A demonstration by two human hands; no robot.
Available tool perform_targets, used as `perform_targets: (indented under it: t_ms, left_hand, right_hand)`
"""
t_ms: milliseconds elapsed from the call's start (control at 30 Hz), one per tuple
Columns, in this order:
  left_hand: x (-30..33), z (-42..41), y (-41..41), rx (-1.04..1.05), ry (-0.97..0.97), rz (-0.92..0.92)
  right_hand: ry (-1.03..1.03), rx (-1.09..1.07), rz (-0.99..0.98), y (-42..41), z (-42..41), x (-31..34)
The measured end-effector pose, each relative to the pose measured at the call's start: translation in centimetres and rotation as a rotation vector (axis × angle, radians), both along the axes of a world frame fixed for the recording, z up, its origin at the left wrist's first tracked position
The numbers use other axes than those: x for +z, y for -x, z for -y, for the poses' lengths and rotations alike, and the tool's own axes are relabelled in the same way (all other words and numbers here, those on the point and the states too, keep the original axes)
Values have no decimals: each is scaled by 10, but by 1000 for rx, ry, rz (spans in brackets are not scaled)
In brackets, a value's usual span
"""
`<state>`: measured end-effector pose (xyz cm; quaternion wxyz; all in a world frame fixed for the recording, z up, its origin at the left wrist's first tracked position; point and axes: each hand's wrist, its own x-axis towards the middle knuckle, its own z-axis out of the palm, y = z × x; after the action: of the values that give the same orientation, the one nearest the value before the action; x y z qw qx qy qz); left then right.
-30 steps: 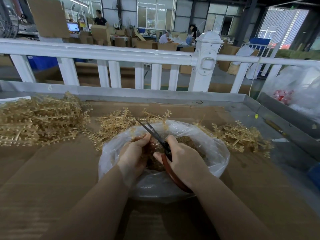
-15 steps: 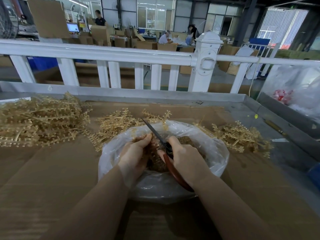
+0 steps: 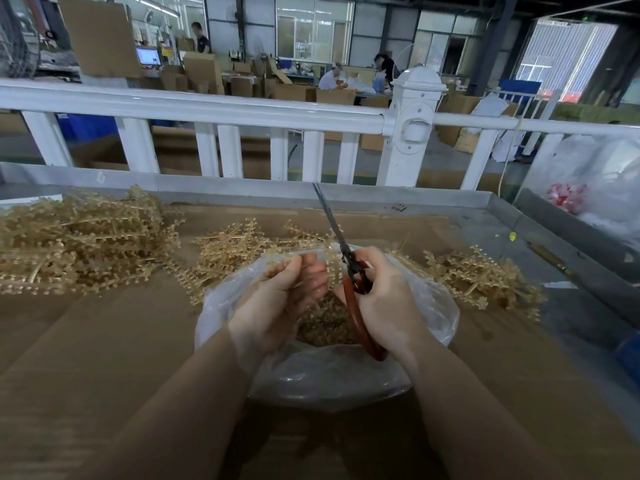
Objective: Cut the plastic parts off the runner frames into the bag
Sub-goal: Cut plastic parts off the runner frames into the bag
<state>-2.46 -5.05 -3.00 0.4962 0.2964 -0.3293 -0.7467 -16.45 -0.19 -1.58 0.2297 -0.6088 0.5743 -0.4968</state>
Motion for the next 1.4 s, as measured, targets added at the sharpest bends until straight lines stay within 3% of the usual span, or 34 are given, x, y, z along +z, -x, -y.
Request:
perform_targets:
  t_ms: [267,533,800,1067,1267,1400]
  left_hand:
    - [6,-3,-5,-120,34,32]
    - [2,-14,-4,-83,-31,105]
    - [0,-8,-3,132,-139,53]
    - [-6,3,-8,250,-168,56]
    - [-6,7,-9,290,-186,-27]
    - [-1,8,-9,325,-242,-68]
  right_hand:
    - [-20,2,227,0,-1,8]
    - [-47,-51,222,3,-1,9]
    - [-17,-53,34,4,-8,-1]
    - [-60,-10,-322,5,-21,-6]
    - [95,-23,-416,5,-29,-9]
    - [132,-50,-366,4,-29,-11]
